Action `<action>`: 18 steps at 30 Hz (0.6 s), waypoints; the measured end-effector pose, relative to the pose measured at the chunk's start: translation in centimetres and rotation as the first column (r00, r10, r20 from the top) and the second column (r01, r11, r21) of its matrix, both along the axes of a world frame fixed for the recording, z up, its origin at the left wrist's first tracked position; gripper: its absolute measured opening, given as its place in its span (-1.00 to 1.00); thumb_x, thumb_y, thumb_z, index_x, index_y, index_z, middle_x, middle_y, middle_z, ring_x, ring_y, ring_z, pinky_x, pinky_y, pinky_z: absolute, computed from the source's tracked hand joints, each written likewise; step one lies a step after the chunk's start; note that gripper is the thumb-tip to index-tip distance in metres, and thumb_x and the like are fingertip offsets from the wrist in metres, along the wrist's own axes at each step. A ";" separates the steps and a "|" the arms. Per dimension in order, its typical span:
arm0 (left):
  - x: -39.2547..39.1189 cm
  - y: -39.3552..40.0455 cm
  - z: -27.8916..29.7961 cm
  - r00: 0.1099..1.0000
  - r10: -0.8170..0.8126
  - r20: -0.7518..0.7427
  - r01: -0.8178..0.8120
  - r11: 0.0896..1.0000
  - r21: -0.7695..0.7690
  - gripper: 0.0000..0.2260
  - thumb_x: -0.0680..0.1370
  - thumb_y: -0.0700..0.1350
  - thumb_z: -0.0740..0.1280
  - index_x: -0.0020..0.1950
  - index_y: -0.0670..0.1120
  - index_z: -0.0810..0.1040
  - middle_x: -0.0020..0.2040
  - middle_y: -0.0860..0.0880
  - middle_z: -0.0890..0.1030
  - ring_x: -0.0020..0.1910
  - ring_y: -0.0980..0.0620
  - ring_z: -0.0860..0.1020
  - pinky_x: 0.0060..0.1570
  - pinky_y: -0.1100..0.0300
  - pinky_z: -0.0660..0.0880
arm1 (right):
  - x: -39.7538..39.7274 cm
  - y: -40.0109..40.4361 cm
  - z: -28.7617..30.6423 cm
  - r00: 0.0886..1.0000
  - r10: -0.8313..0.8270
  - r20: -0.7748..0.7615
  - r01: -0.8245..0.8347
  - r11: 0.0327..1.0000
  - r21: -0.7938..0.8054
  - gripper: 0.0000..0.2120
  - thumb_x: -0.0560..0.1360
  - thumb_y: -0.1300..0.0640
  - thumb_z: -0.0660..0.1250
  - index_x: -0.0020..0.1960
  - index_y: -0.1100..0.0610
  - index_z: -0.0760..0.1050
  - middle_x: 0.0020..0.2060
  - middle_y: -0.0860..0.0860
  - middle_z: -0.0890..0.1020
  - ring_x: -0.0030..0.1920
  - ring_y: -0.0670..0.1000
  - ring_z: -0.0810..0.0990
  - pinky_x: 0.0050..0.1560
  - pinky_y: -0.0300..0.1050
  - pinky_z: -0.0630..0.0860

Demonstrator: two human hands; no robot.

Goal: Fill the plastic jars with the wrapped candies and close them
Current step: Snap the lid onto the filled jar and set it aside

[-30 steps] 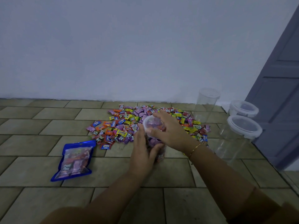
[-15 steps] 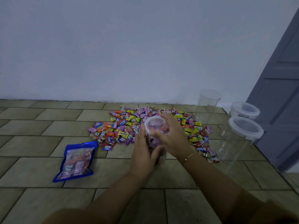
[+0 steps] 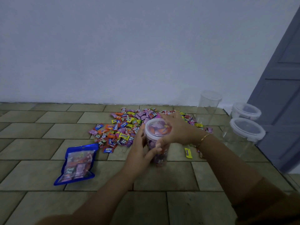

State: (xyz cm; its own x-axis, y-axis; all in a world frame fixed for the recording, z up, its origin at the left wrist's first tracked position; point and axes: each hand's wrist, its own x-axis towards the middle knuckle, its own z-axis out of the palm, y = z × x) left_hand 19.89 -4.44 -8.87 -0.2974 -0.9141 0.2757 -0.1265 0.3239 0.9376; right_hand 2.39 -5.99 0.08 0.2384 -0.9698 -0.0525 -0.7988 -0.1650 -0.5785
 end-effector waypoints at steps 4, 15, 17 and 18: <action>1.2 -1.0 0.8 0.994 -0.111 -0.014 0.111 0.990 0.092 -0.30 0.46 -0.23 0.44 0.38 0.25 0.13 0.34 0.18 0.38 0.33 0.20 0.39 0.18 0.30 0.47 | 0.5 -0.9 -0.3 0.994 -0.033 -0.104 0.027 0.998 -0.056 0.03 0.03 -0.31 0.53 0.36 0.08 0.27 0.16 0.01 0.28 0.21 0.00 0.26 0.20 -0.12 0.31; 1.9 -1.7 2.1 0.983 -0.183 -0.027 0.185 0.969 0.165 -0.36 0.45 -0.31 0.43 0.28 0.24 0.22 0.28 0.25 0.37 0.26 0.26 0.41 0.04 0.37 0.48 | 1.7 0.9 -0.7 0.976 -0.062 0.207 0.090 0.987 -0.130 -0.12 0.18 -0.05 0.61 0.38 0.08 0.27 0.17 -0.02 0.42 0.16 0.00 0.46 0.12 -0.16 0.46; 2.0 -1.6 2.1 0.982 -0.187 -0.028 0.189 0.967 0.168 -0.34 0.45 -0.32 0.42 0.31 0.23 0.21 0.27 0.25 0.39 0.26 0.25 0.42 0.06 0.34 0.50 | 1.8 1.2 -0.6 0.980 -0.069 0.186 0.095 0.987 -0.132 -0.10 0.19 -0.07 0.60 0.40 0.09 0.26 0.19 -0.02 0.40 0.18 0.00 0.44 0.16 -0.13 0.46; 2.0 -1.5 2.2 0.982 -0.189 -0.025 0.190 0.967 0.170 -0.33 0.45 -0.32 0.43 0.32 0.21 0.20 0.28 0.24 0.39 0.25 0.24 0.43 0.07 0.31 0.51 | 1.8 1.5 -0.6 0.983 -0.071 0.171 0.095 0.987 -0.131 -0.09 0.19 -0.08 0.59 0.42 0.09 0.25 0.20 -0.02 0.38 0.19 0.00 0.42 0.19 -0.10 0.46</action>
